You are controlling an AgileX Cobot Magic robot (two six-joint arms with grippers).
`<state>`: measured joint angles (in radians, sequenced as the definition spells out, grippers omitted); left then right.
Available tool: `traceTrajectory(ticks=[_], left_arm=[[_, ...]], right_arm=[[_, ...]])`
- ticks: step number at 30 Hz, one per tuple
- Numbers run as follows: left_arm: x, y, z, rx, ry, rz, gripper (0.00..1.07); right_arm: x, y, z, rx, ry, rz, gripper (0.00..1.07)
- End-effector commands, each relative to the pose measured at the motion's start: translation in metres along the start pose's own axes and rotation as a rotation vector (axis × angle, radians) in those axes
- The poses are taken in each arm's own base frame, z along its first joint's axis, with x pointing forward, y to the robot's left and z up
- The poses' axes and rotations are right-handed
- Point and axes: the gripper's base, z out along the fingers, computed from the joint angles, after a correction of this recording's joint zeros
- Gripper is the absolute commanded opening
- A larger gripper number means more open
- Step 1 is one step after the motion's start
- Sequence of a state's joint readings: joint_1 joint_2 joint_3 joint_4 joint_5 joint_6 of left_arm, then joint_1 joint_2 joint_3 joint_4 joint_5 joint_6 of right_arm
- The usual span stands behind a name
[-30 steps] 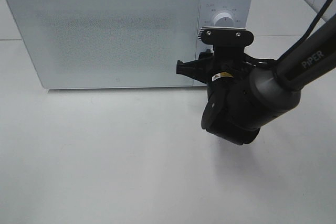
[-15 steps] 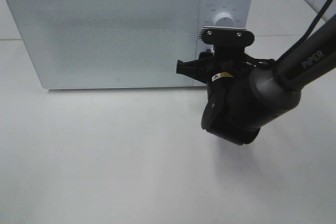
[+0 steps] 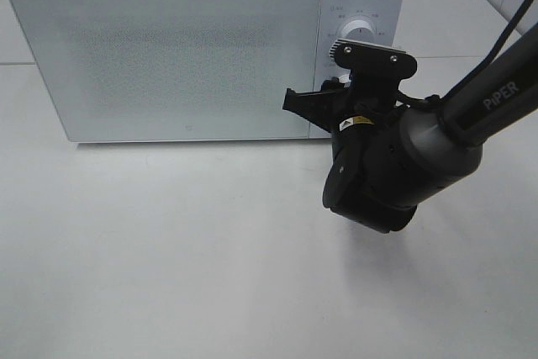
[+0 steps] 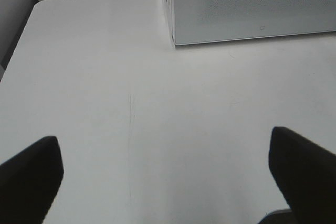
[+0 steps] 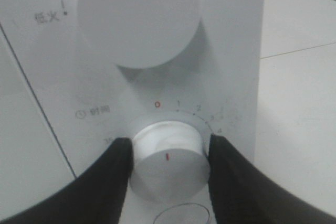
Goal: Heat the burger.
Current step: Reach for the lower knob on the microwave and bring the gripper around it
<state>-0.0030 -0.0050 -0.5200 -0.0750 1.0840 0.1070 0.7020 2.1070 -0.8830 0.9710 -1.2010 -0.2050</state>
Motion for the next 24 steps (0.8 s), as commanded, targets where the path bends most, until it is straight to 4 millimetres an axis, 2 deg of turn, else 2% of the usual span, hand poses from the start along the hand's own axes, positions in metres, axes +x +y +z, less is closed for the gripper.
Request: traceTrajectory(ticks=[1,8,10,13,15,18,24], left_arm=[[0.0000,-0.0001,-0.0003,0.001,-0.016,-0.001,1.01],[0.0000,-0.0001,-0.0003,0.001,-0.016,-0.001,1.01],[0.0000,-0.0001,-0.0003,0.001,-0.016,-0.001,1.01],[0.0000,-0.0001,-0.0003,0.001,-0.016,-0.001,1.01],[0.0000,-0.0001,-0.0003,0.001,-0.016,-0.001,1.01],[0.0000,-0.0001,-0.0003,0.001,-0.016,-0.001,1.01],[0.0000,-0.0001,-0.0003,0.001,-0.016,-0.001,1.01]], right_arm=[[-0.0217,0.0007,0.0017,-0.002,-0.205,0.069,0.05],[-0.0219,0.0030,0.0017,-0.042,-0.205,0.202,0.05],[-0.0222,0.0057,0.0013,-0.086,-0.202,0.316,0.05],[-0.0220,0.0061,0.0011,-0.098,-0.200,0.352,0.05],[-0.0200,0.0069,0.0013,-0.118,-0.170,0.487,0.05],[-0.0183,0.0075,0.0015,-0.126,-0.145,0.576,0.05],[-0.0190,0.0097,0.0012,-0.160,-0.140,0.665,0.05]])
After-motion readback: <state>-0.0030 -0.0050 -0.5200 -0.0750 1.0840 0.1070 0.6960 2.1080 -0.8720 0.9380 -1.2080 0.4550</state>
